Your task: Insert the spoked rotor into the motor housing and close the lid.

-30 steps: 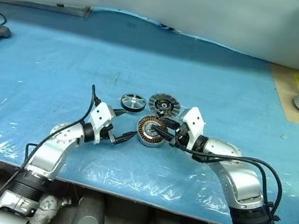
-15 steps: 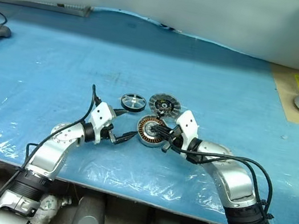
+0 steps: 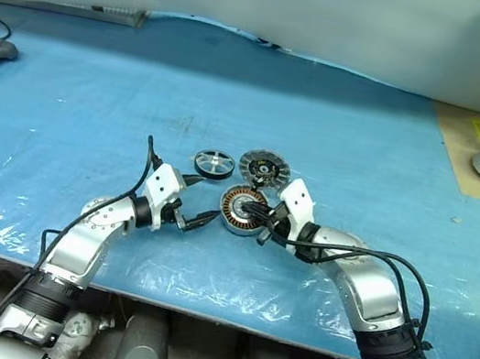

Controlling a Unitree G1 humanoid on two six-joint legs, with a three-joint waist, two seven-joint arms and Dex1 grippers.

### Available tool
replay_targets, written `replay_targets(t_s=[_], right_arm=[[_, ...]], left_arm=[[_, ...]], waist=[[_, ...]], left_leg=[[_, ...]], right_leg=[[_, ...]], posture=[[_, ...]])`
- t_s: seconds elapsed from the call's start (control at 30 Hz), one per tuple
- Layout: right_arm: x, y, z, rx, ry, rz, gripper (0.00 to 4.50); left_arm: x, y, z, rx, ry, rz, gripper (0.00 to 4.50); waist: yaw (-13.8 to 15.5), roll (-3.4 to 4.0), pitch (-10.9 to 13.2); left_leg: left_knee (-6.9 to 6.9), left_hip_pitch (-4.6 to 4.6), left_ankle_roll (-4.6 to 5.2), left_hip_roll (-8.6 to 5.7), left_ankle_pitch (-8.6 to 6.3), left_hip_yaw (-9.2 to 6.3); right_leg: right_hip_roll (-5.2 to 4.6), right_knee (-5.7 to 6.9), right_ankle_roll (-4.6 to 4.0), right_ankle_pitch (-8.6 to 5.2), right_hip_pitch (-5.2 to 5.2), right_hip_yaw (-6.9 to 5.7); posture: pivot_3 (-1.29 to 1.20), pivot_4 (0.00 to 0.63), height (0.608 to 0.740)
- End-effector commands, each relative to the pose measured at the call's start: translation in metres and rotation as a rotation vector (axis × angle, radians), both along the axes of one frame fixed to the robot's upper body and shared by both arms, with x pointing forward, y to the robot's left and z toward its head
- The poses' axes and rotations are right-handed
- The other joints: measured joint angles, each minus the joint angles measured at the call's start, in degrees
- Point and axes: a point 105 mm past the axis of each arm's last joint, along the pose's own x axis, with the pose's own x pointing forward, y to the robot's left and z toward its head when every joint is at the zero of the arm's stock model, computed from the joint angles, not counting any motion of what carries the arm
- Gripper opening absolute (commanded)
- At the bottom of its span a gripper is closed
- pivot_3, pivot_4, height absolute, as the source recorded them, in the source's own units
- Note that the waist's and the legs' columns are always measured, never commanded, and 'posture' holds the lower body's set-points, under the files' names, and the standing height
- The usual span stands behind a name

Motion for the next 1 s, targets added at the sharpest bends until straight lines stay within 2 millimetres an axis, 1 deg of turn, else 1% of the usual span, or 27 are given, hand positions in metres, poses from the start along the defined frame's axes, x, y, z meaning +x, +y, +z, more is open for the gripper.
replay_targets(t_s=[0.03,0.27,0.43,0.63,0.7,0.8,0.9,1.0], right_arm=[[0.000,0.006,0.007,0.016,-0.032,0.020,0.04],[0.002,0.009,0.007,0.016,-0.035,0.027,0.04],[-0.001,0.004,0.005,0.000,-0.034,0.024,0.04],[-0.004,-0.010,0.032,0.086,-0.070,0.014,0.04],[-0.005,-0.017,0.035,0.081,-0.075,-0.001,0.04],[-0.007,-0.021,0.036,0.077,-0.072,-0.006,0.04],[-0.012,-0.024,0.035,0.071,-0.068,0.001,0.04],[-0.014,-0.026,0.032,0.072,-0.062,-0.001,0.04]], left_arm=[[0.000,-0.001,0.010,-0.011,-0.040,-0.010,4.50],[0.000,-0.002,0.009,-0.013,-0.040,-0.010,4.50],[-0.001,-0.002,0.009,-0.016,-0.039,-0.010,4.50],[-0.001,0.000,0.011,-0.034,-0.038,0.003,4.50],[0.001,0.003,0.016,-0.058,-0.041,0.023,4.50],[0.003,0.008,0.021,-0.069,-0.052,0.041,4.50],[0.019,0.025,0.036,-0.083,-0.063,0.127,4.50],[0.031,0.039,0.045,-0.099,-0.051,0.186,4.50]], waist=[[0.0,0.00,0.0],[0.0,0.00,0.0],[0.0,0.00,0.0],[0.0,0.00,0.0],[0.0,0.00,0.0],[0.0,0.00,0.0],[0.0,0.00,0.0],[0.0,0.00,0.0]], left_leg=[[0.00,0.00,0.00,0.00,0.00,0.00],[0.00,0.00,0.00,0.00,0.00,0.00],[0.00,0.01,0.00,0.00,0.00,0.00],[0.00,0.00,0.00,0.00,0.00,0.00],[0.00,0.00,0.00,0.00,0.00,0.00],[0.00,0.01,0.00,0.00,0.00,0.00],[0.00,0.01,0.00,0.00,0.00,0.00],[0.02,0.01,0.00,0.00,0.00,0.00]], right_leg=[[0.00,0.00,0.00,0.00,0.00,0.00],[0.00,0.01,-0.01,-0.01,0.00,0.00],[0.00,0.01,0.00,0.00,0.01,0.00],[0.00,0.01,0.00,0.00,0.01,0.00],[0.00,0.01,0.01,0.00,0.01,0.00],[0.00,0.01,0.00,0.00,0.01,0.00],[0.00,0.01,-0.01,-0.01,0.01,0.00],[0.00,0.03,-0.15,-0.09,0.01,0.00]], posture=[[0.00,0.150,0.740],[0.00,0.150,0.740],[0.00,0.150,0.740],[0.00,0.150,0.740],[0.00,0.150,0.740],[0.00,0.150,0.740],[0.00,0.150,0.740],[0.00,0.150,0.740]])
